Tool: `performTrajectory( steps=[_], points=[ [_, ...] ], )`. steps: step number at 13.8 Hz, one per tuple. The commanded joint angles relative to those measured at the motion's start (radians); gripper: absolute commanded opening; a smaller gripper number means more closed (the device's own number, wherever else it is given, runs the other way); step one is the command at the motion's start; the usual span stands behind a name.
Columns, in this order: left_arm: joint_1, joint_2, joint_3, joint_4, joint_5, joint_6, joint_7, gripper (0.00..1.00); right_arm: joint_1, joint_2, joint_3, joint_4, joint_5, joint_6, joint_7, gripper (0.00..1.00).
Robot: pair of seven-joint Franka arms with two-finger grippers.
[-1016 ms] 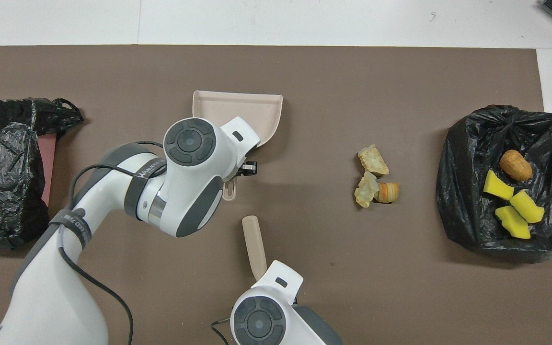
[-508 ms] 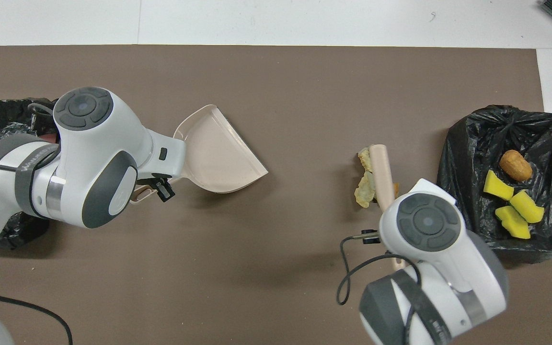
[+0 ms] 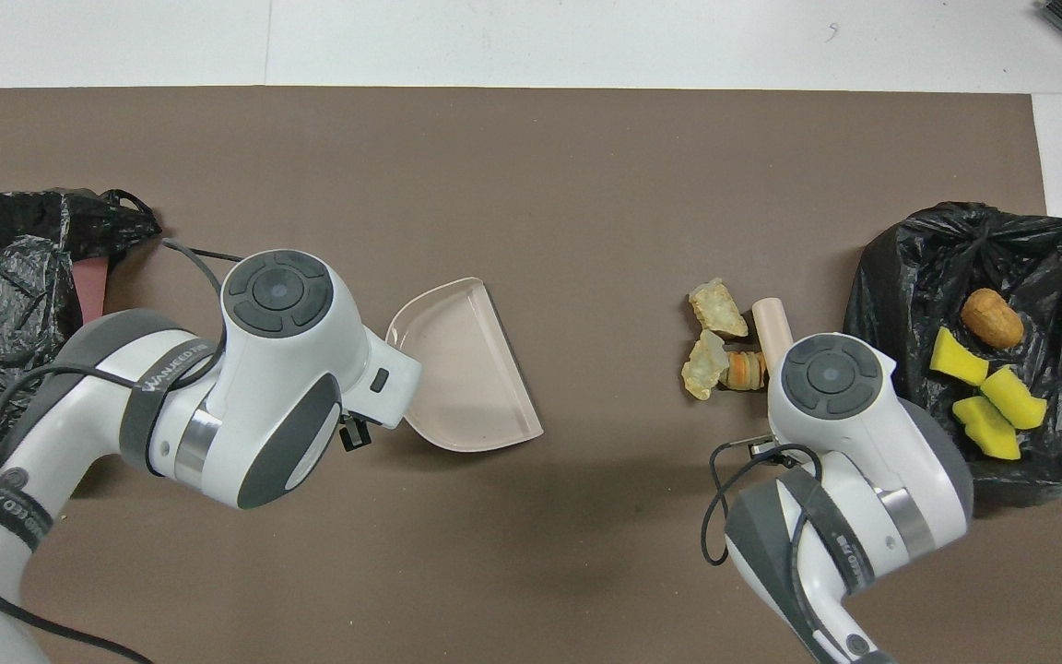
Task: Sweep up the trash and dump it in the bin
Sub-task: 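Sweep the bread chunks into the dustpan with the right gripper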
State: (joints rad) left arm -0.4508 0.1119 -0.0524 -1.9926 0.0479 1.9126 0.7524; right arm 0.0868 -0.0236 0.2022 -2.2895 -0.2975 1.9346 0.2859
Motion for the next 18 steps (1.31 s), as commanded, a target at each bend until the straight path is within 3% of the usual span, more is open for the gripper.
performTrajectory(
  steps=[1, 5, 14, 16, 18],
  points=[
    [-0.038, -0.011, 0.013, -0.035, 0.023, 0.054, 0.008, 0.0, 0.02, -0.001, 0.008, -0.008, 0.001, 0.012, -0.069, 0.0],
    [-0.101, -0.046, 0.011, -0.135, 0.023, 0.126, -0.016, 0.0, 0.114, 0.004, 0.008, -0.004, 0.236, 0.023, -0.115, 0.0],
    [-0.141, -0.054, 0.009, -0.169, 0.023, 0.206, -0.013, 0.0, 0.234, 0.018, 0.006, 0.077, 0.797, 0.058, -0.174, 0.0],
    [-0.137, -0.054, 0.008, -0.179, 0.023, 0.235, -0.012, 0.0, 0.211, -0.025, -0.006, 0.117, 0.814, -0.015, -0.214, 0.0],
    [-0.128, -0.054, 0.008, -0.183, 0.023, 0.24, -0.011, 0.0, 0.154, -0.051, -0.014, 0.153, 0.693, -0.094, -0.18, 0.0]
  ],
)
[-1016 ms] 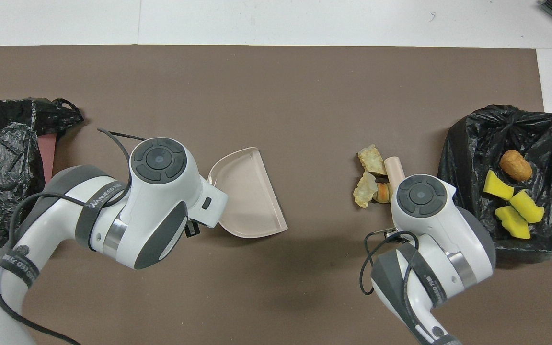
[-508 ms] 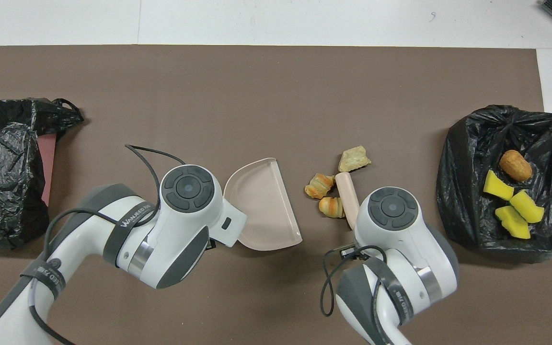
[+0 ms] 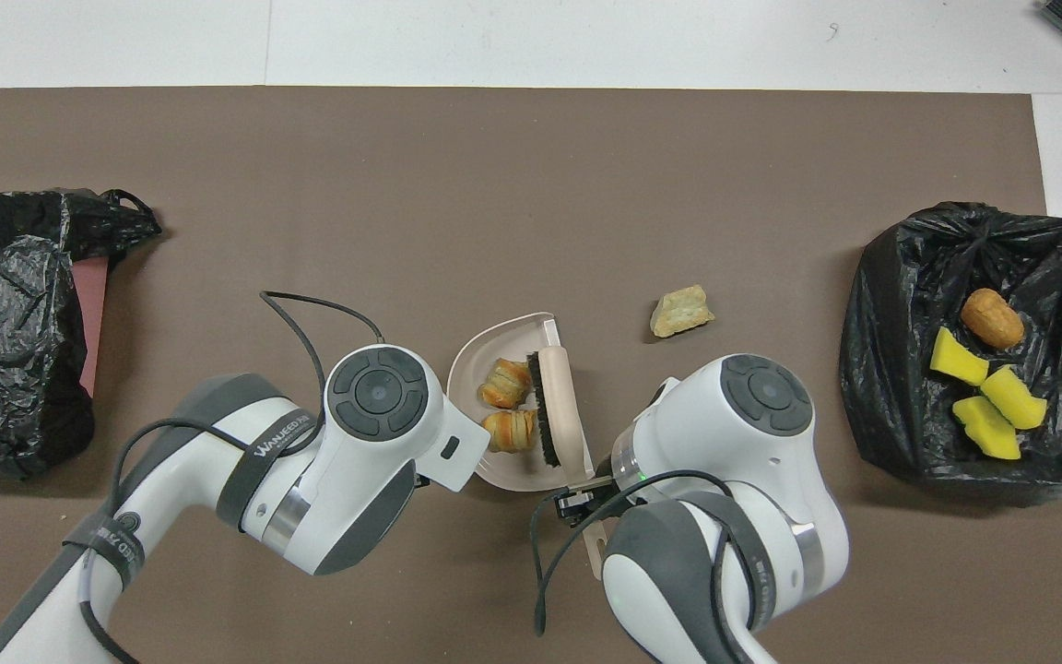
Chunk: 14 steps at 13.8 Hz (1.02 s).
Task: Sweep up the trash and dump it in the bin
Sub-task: 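Sweep the bread chunks into the dustpan with the right gripper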
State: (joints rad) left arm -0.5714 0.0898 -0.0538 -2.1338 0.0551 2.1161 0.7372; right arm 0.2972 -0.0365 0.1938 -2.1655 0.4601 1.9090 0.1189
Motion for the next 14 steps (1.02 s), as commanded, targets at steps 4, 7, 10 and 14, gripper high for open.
performTrajectory(
  steps=[4, 7, 10, 14],
  points=[
    [-0.007, -0.03, 0.011, -0.04, 0.015, 0.031, -0.001, 0.0, -0.116, 0.024, -0.005, 0.117, -0.552, -0.076, 0.016, 0.0],
    [-0.011, -0.03, 0.011, -0.04, 0.014, 0.03, -0.004, 0.0, -0.171, 0.208, -0.002, 0.29, -0.814, -0.096, -0.019, 0.0],
    [-0.019, -0.033, 0.011, -0.04, 0.014, 0.015, -0.005, 0.0, -0.182, 0.286, 0.003, 0.302, -0.881, -0.085, -0.047, 0.0],
    [-0.03, -0.035, 0.011, -0.041, 0.015, 0.007, -0.038, 0.0, -0.159, 0.28, 0.004, 0.251, -0.582, -0.097, -0.134, 0.0]
  ],
)
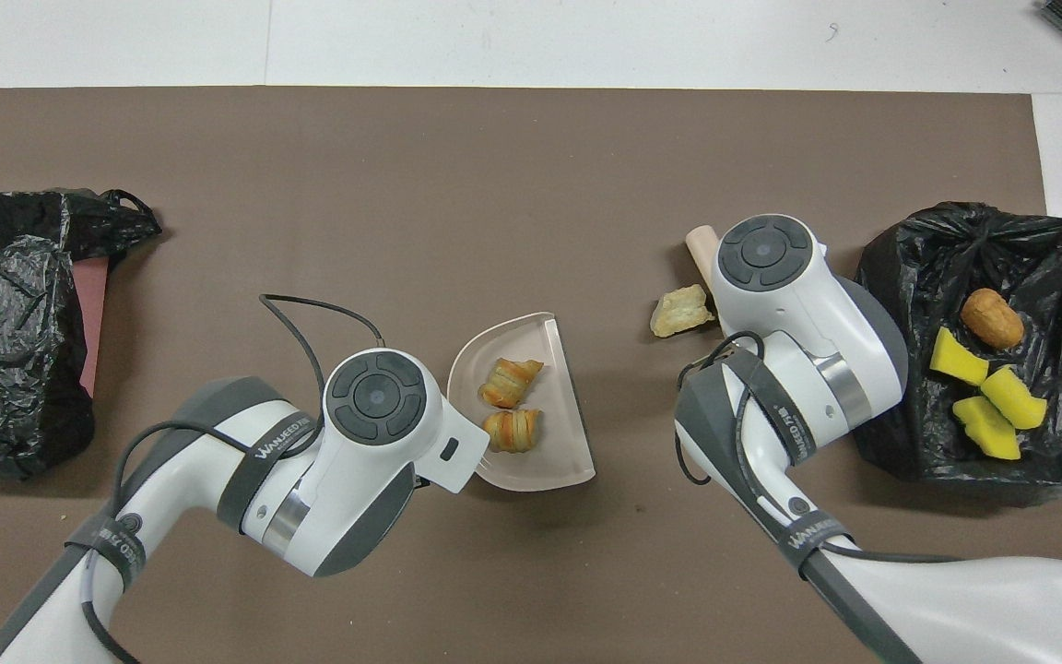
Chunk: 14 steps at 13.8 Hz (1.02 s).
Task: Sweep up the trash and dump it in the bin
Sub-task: 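Sweep the bread chunks into the dustpan with the right gripper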
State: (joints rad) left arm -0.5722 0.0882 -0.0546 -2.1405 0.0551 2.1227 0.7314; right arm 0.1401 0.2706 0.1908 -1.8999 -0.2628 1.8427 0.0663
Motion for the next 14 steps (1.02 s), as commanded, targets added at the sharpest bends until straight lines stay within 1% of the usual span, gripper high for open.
performTrajectory(
  steps=[1, 2, 4, 6, 8, 9, 11, 12, 14],
  points=[
    [-0.029, -0.036, 0.012, -0.036, 0.015, -0.001, -0.032, 0.0, 0.006, -0.042, 0.009, -0.039, 0.221, -0.031, -0.103, 0.0],
    [-0.029, -0.041, 0.012, -0.042, 0.015, -0.001, -0.032, 0.0, 0.031, -0.059, 0.01, -0.066, 0.272, -0.026, -0.115, 0.0],
    [-0.028, -0.047, 0.012, -0.059, 0.015, 0.012, -0.032, 0.0, 0.071, -0.082, 0.012, -0.088, 0.426, -0.036, -0.163, 0.0],
    [-0.023, -0.033, 0.012, -0.07, 0.015, 0.067, -0.03, 0.0, 0.123, -0.12, 0.012, -0.138, 0.499, -0.027, -0.177, 0.0],
    [-0.018, -0.028, 0.01, -0.071, 0.015, 0.088, -0.024, 0.0, 0.141, -0.155, 0.01, -0.192, 0.653, -0.017, -0.172, 0.0],
    [-0.018, -0.028, 0.01, -0.071, 0.015, 0.091, -0.024, 0.0, 0.142, -0.169, 0.009, -0.189, 0.669, -0.023, -0.151, 0.0],
    [-0.009, -0.027, 0.012, -0.07, 0.014, 0.094, -0.017, 0.0, 0.124, -0.226, -0.002, -0.179, 0.647, -0.029, -0.033, 0.0],
    [0.006, -0.022, 0.012, -0.061, 0.014, 0.094, 0.002, 0.0, 0.11, -0.266, -0.001, -0.18, 0.598, -0.033, 0.039, 0.0],
    [0.05, -0.002, 0.01, -0.038, 0.008, 0.086, 0.06, 0.0, 0.113, -0.326, 0.004, -0.179, 0.495, -0.068, 0.253, 0.0]
  ],
)
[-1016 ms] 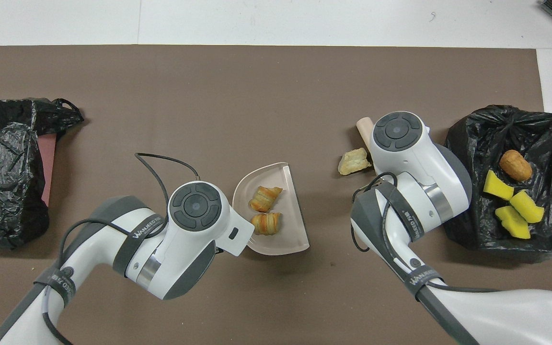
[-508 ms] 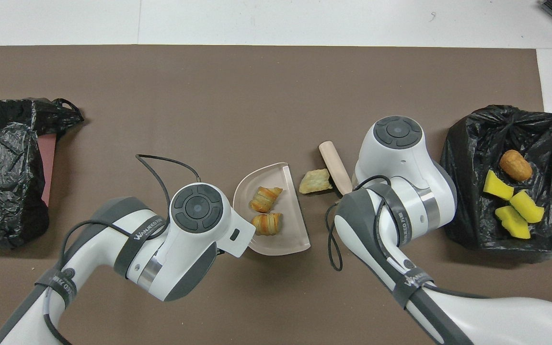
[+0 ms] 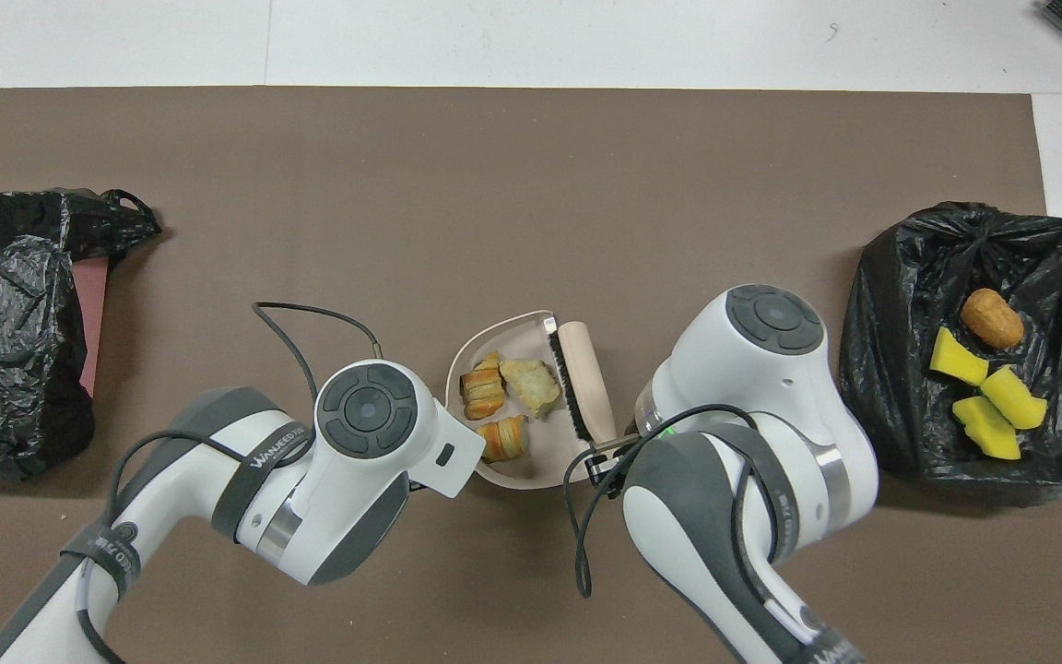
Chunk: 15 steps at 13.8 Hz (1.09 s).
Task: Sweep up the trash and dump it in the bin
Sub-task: 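Sweep the bread chunks into the dustpan with the right gripper, then carry the dustpan with the left gripper and tip it into the bin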
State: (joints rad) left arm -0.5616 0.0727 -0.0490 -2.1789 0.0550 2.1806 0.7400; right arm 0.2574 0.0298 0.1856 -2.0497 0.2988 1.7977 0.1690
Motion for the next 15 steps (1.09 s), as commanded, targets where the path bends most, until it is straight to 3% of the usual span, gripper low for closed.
performTrajectory(
  steps=[1, 4, 7, 10, 15],
  points=[
    [0.058, 0.01, 0.005, 0.002, 0.005, 0.028, 0.102, 0.0, 0.003, -0.111, 0.012, -0.029, -0.098, -0.029, 0.215, 0.0],
    [0.135, -0.001, 0.008, 0.008, -0.081, 0.027, 0.256, 0.0, 0.009, -0.186, 0.018, -0.03, -0.112, -0.124, 0.239, 0.0],
    [0.242, -0.034, 0.011, 0.036, -0.171, -0.001, 0.434, 0.0, 0.112, -0.194, 0.02, -0.053, -0.112, -0.126, 0.283, 0.0],
    [0.35, -0.036, 0.014, 0.114, -0.26, -0.082, 0.56, 0.0, 0.27, -0.136, 0.02, -0.13, -0.098, 0.013, 0.453, 0.0],
    [0.5, 0.004, 0.015, 0.315, -0.307, -0.29, 0.702, 0.0, 0.356, -0.131, 0.023, -0.279, -0.055, 0.219, 0.489, 0.0]
  ],
)
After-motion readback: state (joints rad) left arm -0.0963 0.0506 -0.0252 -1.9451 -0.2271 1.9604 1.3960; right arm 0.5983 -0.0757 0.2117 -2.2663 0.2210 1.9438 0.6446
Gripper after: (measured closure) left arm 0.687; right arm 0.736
